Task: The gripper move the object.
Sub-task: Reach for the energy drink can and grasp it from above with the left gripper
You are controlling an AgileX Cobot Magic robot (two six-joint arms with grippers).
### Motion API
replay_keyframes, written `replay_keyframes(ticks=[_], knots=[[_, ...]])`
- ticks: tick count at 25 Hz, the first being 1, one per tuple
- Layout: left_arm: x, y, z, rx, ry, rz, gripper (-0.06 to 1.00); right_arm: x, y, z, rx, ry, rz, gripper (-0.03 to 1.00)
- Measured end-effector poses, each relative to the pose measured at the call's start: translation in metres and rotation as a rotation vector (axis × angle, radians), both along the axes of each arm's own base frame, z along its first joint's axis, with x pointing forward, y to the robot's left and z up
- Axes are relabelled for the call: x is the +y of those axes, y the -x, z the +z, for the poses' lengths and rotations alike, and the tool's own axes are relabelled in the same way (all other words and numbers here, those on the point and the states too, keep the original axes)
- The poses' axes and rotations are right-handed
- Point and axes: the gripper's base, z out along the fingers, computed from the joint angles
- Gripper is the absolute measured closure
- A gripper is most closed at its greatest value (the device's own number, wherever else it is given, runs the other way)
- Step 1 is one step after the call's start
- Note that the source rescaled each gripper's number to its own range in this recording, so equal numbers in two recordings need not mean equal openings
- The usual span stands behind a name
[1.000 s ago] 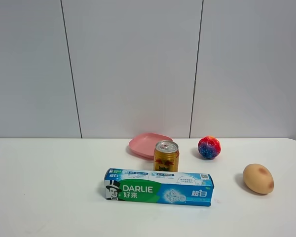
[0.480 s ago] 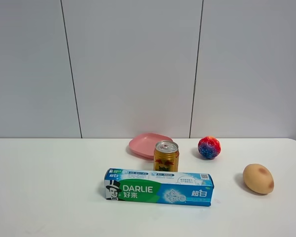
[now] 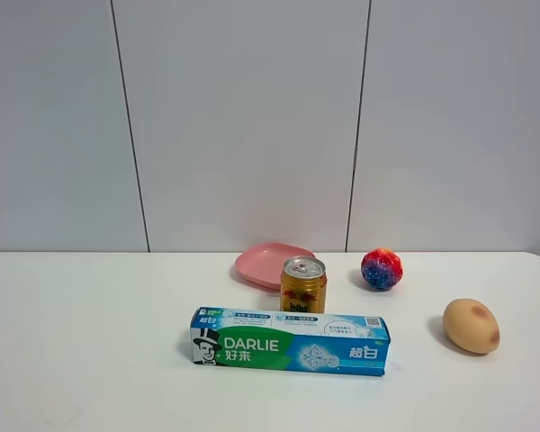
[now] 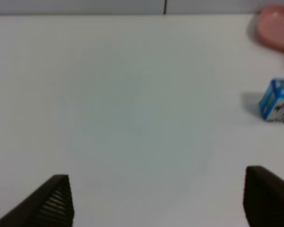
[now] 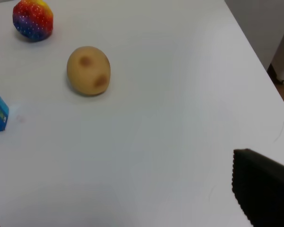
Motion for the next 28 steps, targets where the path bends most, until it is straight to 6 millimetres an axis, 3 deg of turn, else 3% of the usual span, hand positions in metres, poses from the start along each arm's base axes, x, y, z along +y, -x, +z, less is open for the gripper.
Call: replay_keyframes(ticks=[4,7,10,13,17,21,25,28], knots=[[-0.001,-0.048,0.053,0.067,-0.095,-0.052,0.61,0.0,0.0,0.0,0.0,0.0,0.0,-0.03],[-0.003,-0.092,0.077,0.101,-0.115,-0.072,0.61,0.0,0.0,0.0,0.0,0.0,0.0,-0.03],[-0.01,-0.146,0.084,0.176,-0.132,-0.13,0.61,0.0,0.0,0.0,0.0,0.0,0.0,-0.03],[-0.03,-0.195,0.082,0.244,-0.183,-0.248,0.57,0.0,0.0,0.0,0.0,0.0,0.0,-0.03],[-0.078,-0.254,0.074,0.285,-0.24,-0.408,0.45,0.0,0.0,0.0,0.0,0.0,0.0,-0.03],[-0.144,-0.3,0.067,0.288,-0.277,-0.557,0.41,0.0,0.0,0.0,0.0,0.0,0.0,-0.03],[-0.212,-0.333,0.061,0.255,-0.293,-0.674,0.05,0.0,0.0,0.0,0.0,0.0,0.0,-0.03],[-0.258,-0.354,0.044,0.273,-0.294,-0.73,-0.04,0.0,0.0,0.0,0.0,0.0,0.0,-0.03]])
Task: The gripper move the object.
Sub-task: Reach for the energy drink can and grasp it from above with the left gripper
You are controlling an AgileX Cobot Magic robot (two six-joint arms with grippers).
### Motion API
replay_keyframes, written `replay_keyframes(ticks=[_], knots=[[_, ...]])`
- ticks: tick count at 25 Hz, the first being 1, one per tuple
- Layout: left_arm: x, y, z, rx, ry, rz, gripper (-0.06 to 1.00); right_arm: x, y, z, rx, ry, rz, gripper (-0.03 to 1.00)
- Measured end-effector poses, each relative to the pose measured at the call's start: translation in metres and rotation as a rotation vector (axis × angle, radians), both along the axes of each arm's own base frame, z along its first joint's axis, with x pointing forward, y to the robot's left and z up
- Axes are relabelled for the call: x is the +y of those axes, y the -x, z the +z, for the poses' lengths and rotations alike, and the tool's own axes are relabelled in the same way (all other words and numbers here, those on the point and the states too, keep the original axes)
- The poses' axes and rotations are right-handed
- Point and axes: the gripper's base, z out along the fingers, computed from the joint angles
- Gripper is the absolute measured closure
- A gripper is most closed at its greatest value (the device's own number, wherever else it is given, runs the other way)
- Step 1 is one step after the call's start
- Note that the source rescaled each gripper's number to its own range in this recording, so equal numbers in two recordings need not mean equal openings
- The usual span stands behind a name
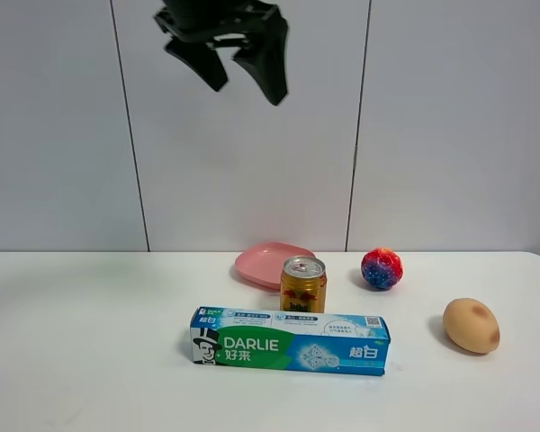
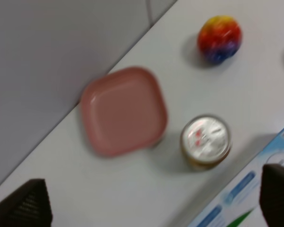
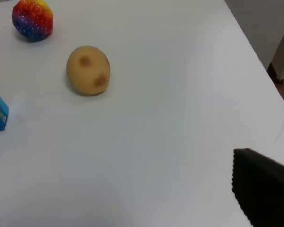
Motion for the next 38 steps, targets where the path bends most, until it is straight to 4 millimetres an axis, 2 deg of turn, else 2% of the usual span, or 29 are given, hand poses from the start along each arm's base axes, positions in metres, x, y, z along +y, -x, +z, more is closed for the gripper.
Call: replay_keyframes(ticks=[1,2,4,6,9,12,16,25,38], knots=[[-0.012,-0.004,-0.002,0.004,0.009,-0.007,-0.04,0.0,0.0,0.0,0.0,0.0,0.0,-0.03],[-0.024,-0.01,-0.016,0.037,0.001,-0.008,-0.05,0.0,0.0,0.0,0.0,0.0,0.0,-0.03],[-0.04,-0.016,-0.026,0.075,0.008,0.002,-0.06,0.0,0.0,0.0,0.0,0.0,0.0,-0.03],[-0.051,-0.023,-0.048,0.151,-0.016,0.027,-0.06,0.0,0.0,0.0,0.0,0.0,0.0,-0.03],[-0.06,-0.034,-0.084,0.232,-0.047,0.065,-0.06,0.0,0.0,0.0,0.0,0.0,0.0,-0.03],[-0.064,-0.04,-0.111,0.284,-0.077,0.084,-0.06,0.0,0.0,0.0,0.0,0.0,0.0,-0.03],[-0.068,-0.045,-0.134,0.325,-0.099,0.102,-0.06,0.0,0.0,0.0,0.0,0.0,0.0,-0.03],[-0.072,-0.05,-0.171,0.377,-0.143,0.11,-0.06,0.0,0.0,0.0,0.0,0.0,0.0,-0.03],[-0.076,-0.057,-0.189,0.336,-0.156,0.086,-0.06,0.0,0.0,0.0,0.0,0.0,0.0,-0.03]])
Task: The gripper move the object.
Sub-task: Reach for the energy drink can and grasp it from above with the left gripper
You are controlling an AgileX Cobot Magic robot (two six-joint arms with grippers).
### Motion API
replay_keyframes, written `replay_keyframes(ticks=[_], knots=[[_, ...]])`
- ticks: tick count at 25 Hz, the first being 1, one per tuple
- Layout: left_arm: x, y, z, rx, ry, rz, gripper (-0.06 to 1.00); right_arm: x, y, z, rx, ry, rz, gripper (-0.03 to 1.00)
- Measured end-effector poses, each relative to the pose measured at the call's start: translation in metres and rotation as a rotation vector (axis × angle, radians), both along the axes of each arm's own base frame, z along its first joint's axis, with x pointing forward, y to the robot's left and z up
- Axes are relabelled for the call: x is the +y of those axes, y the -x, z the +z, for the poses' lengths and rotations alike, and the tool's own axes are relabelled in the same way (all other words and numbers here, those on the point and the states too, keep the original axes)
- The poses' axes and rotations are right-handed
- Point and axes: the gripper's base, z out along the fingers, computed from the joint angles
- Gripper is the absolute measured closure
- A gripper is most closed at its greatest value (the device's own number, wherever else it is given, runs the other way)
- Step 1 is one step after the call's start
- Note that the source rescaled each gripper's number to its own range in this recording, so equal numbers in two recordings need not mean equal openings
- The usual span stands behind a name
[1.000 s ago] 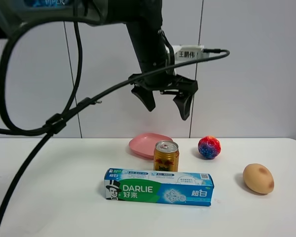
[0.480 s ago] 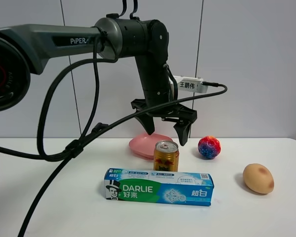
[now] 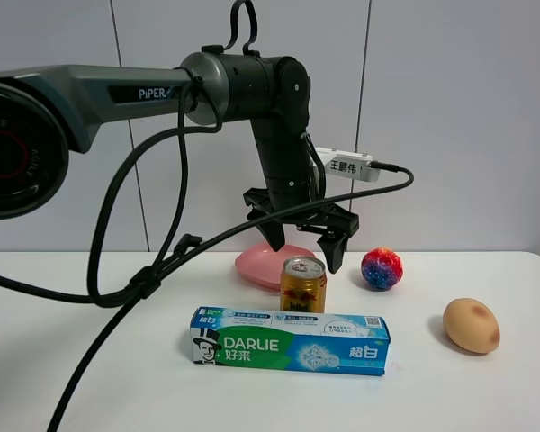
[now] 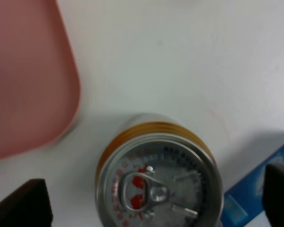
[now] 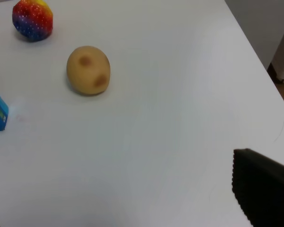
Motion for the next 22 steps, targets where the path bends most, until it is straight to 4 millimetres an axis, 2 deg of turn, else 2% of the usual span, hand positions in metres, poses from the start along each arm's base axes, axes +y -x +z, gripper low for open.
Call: replay_keyframes(ticks=[10,22], knots=[[-0.002,-0.003,-0.032,0.035,-0.035,-0.011,-0.06,0.0,0.0,0.0,0.0,0.0,0.0,-0.03],[-0.005,-0.007,-0.036,0.0,-0.015,-0.019,-0.06,0.0,0.0,0.0,0.0,0.0,0.0,-0.03]])
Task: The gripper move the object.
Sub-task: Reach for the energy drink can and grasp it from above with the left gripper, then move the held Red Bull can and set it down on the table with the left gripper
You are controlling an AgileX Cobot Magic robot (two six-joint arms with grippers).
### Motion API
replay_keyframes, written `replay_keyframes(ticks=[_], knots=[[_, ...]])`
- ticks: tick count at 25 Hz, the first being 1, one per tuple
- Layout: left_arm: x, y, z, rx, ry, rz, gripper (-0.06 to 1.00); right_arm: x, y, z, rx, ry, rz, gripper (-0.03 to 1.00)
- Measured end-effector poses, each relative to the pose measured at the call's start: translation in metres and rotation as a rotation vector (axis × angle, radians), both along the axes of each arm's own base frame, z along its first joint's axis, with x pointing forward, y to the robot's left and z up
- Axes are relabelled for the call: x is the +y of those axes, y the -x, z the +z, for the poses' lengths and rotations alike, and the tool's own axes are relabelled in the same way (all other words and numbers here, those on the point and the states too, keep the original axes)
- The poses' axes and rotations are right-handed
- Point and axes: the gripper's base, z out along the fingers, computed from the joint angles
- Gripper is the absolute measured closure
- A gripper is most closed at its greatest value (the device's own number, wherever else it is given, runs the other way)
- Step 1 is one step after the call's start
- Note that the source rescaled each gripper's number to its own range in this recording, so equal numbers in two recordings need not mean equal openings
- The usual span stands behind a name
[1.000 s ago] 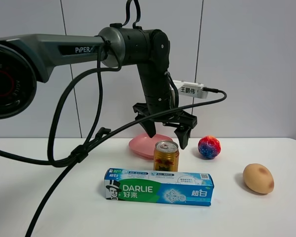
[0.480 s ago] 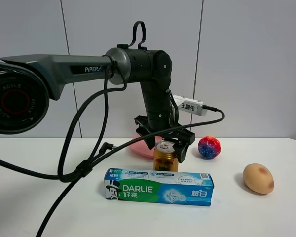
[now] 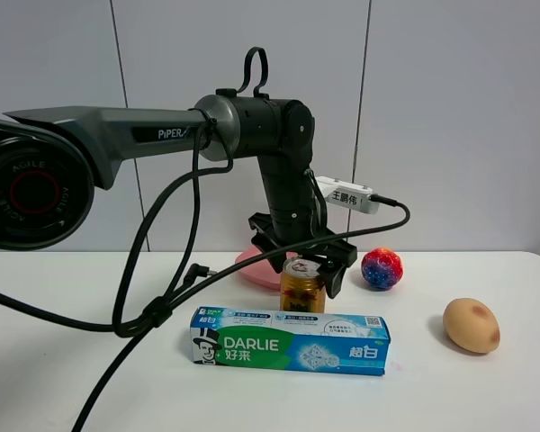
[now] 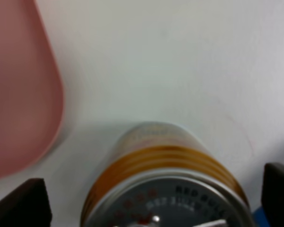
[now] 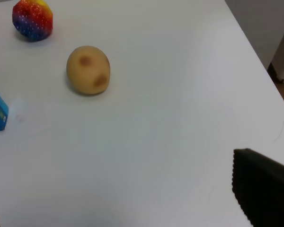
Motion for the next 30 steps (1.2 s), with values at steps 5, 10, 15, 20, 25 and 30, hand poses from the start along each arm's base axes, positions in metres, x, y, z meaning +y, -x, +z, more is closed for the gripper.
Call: replay_keyframes(ticks=[5,10,15,20,25,30], knots=[[0.0,-0.001,-0.002,-0.007,-0.004,-0.016,-0.06,0.0,0.0,0.0,0.0,0.0,0.0,-0.03],[-0.001,-0.001,-0.012,0.007,-0.016,-0.018,-0.06,0.0,0.0,0.0,0.0,0.0,0.0,-0.03],[-0.001,-0.001,-0.021,0.019,-0.025,-0.018,-0.06,0.0,0.0,0.0,0.0,0.0,0.0,-0.03],[-0.001,-0.001,-0.021,0.017,-0.025,-0.018,0.07,0.0,0.0,0.0,0.0,0.0,0.0,-0.03],[-0.001,-0.001,-0.021,0.018,-0.025,-0.024,0.94,0.0,0.0,0.0,0.0,0.0,0.0,-0.03],[0.0,0.0,-0.015,0.019,-0.031,-0.032,0.93,0.0,0.0,0.0,0.0,0.0,0.0,-0.03]])
